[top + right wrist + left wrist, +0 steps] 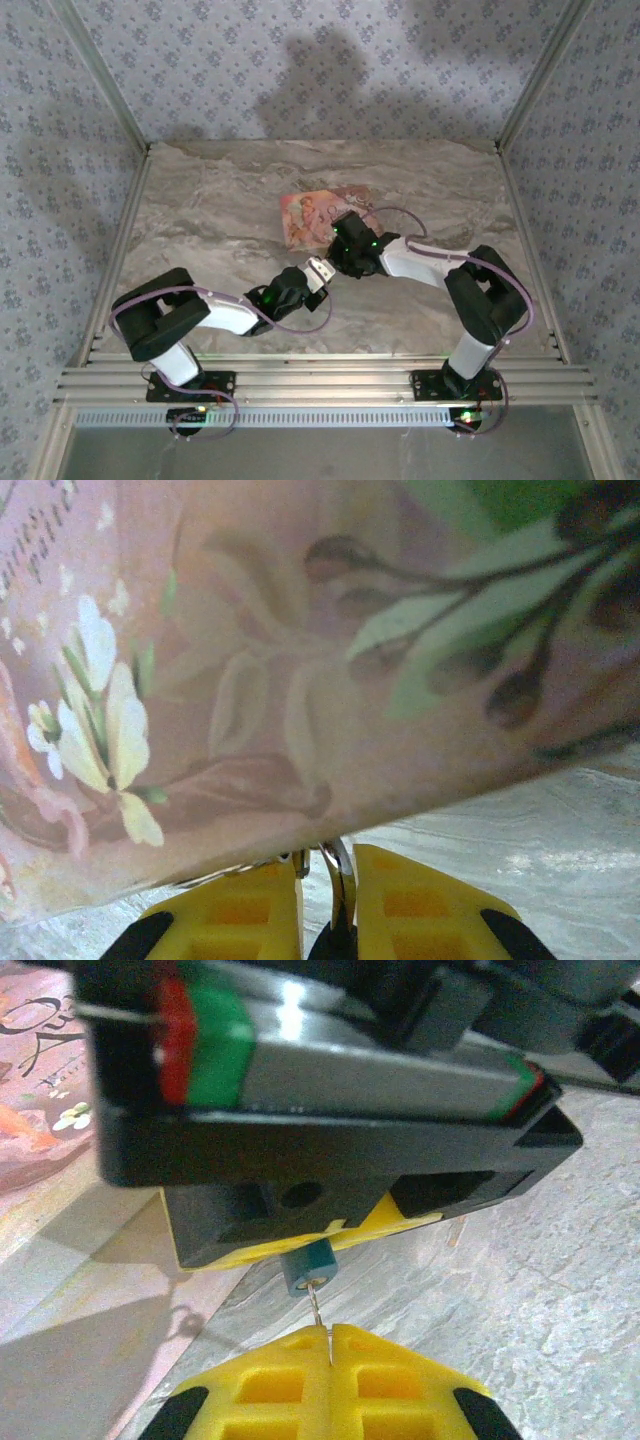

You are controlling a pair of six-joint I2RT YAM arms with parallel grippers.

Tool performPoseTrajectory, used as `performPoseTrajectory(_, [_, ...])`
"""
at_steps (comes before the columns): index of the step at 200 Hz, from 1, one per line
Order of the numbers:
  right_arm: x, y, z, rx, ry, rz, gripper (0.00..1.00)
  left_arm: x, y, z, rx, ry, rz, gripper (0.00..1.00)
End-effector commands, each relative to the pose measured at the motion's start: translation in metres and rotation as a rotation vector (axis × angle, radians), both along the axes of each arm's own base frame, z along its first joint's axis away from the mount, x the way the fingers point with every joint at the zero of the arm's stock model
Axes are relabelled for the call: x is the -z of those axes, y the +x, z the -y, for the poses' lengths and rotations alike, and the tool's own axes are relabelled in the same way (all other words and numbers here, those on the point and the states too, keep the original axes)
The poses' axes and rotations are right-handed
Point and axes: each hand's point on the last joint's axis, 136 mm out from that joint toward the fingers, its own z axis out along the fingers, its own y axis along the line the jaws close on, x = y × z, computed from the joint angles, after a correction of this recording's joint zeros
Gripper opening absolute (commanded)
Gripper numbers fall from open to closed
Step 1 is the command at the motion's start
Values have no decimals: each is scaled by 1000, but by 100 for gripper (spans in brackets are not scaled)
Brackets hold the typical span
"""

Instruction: Unlock a padlock with a key

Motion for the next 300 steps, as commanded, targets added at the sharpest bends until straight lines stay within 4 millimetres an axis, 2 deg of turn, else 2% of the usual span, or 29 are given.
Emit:
performPoseTrajectory(1, [25, -35, -12, -97, -32, -134, 0, -44, 0, 26, 78, -86, 75, 0])
performPoseTrajectory(74, [33, -41, -19, -113, -38, -168, 0, -62, 2, 33, 94, -107, 98, 0])
performPoseTrajectory(116, [33, -43, -29, -123, 2, -170, 0, -57, 14, 38, 81, -121, 87, 0])
performPoseTrajectory(148, [30, -44, -30, -128, 9, -166, 0, -67, 22, 37, 73, -160, 90, 0])
performPoseTrajectory(160, [30, -43, -28, -123, 12, -162, 0, -71, 22, 36, 80, -171, 84, 19])
performPoseTrajectory(170, [29, -41, -25, -111, 12, -159, 0, -74, 20, 34, 85, -184, 76, 29])
performPoseTrajectory(194, [28, -39, -13, -83, 4, -153, 0, -80, 18, 20, 63, -218, 42, 42])
performPoseTrajectory(222, [27, -37, -1, -56, -2, -153, 0, -86, 15, -4, 31, -272, -17, 49])
performPoseTrajectory(249, [25, -33, 1, -52, 2, -149, 0, -91, 13, -36, 2, -341, -87, 51])
performPoseTrajectory(273, [25, -30, -1, -46, 16, -148, 0, -85, 11, -60, -9, -372, -156, 51])
performPoseTrajectory(300, [24, -26, -5, -44, 34, -135, 0, -71, 1, -69, 20, -322, -204, 48])
